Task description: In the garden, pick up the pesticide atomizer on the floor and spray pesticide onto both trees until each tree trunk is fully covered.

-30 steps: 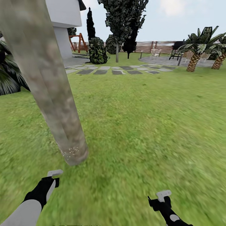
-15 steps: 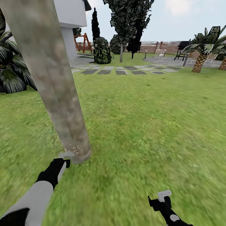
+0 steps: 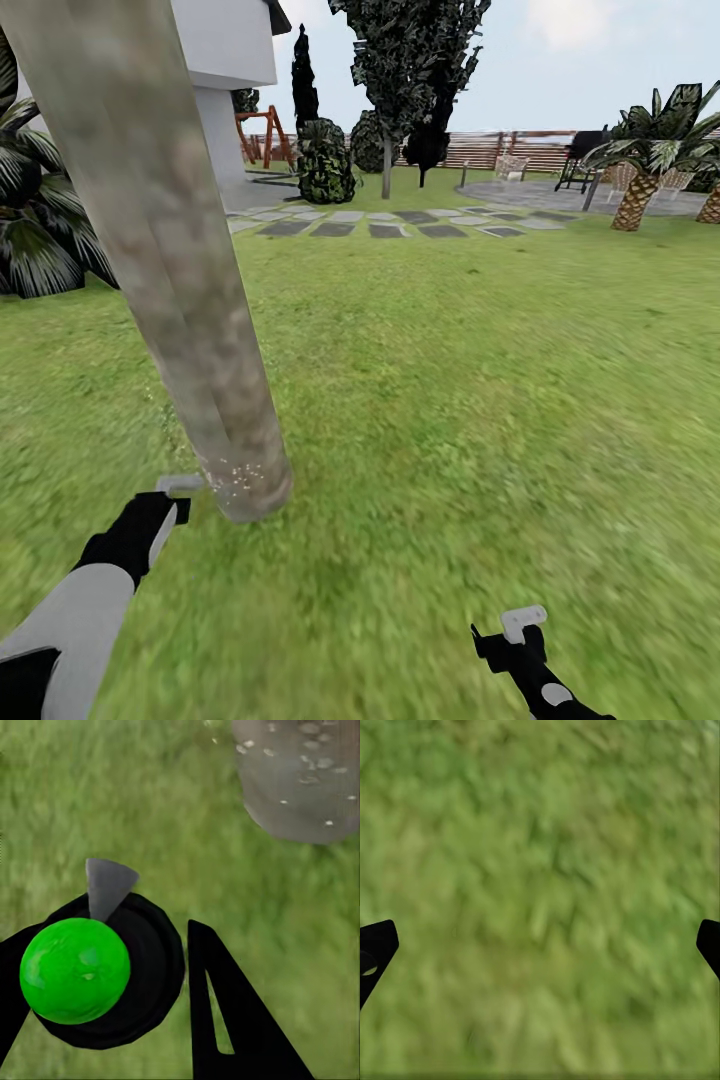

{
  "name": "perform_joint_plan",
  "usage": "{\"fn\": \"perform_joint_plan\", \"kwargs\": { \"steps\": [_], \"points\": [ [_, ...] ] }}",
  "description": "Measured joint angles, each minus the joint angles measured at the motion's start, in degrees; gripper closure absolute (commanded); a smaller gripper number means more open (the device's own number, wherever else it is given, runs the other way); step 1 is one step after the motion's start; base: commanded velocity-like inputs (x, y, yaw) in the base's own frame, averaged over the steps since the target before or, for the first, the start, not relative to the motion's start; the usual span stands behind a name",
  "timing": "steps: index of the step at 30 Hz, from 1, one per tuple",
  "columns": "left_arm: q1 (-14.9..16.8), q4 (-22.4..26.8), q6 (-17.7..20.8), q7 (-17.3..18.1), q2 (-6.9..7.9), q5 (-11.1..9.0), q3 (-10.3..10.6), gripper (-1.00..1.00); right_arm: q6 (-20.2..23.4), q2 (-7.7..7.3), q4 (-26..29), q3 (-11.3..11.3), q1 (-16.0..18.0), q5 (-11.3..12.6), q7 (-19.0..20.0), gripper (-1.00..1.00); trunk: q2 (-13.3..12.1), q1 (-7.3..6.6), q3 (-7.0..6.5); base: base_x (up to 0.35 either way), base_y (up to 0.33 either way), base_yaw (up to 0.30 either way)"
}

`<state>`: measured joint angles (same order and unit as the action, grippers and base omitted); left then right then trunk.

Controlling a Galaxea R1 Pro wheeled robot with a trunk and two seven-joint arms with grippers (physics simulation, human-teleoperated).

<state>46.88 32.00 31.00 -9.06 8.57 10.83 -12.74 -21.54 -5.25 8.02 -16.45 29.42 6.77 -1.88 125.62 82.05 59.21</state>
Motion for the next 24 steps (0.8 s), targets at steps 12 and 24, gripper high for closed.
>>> {"fn": "perform_joint_plan", "kwargs": {
  "steps": [12,24],
  "points": [
    [0.35,6.32,6.86,5.48,-3.83,2.36,2.4,1.0,0.01,-0.13,0.0,0.08,0.0,0.01,0.0,-1.0,0.0,0.0,0.0,0.0,0.0,0.0],
    [2.7,7.4,8.5,5.69,-2.3,1.83,4.78,1.0,0.09,-0.07,0.0,0.0,0.0,-0.05,0.0,-1.0,0.0,0.0,0.0,0.0,0.0,0.0]
  ]
}}
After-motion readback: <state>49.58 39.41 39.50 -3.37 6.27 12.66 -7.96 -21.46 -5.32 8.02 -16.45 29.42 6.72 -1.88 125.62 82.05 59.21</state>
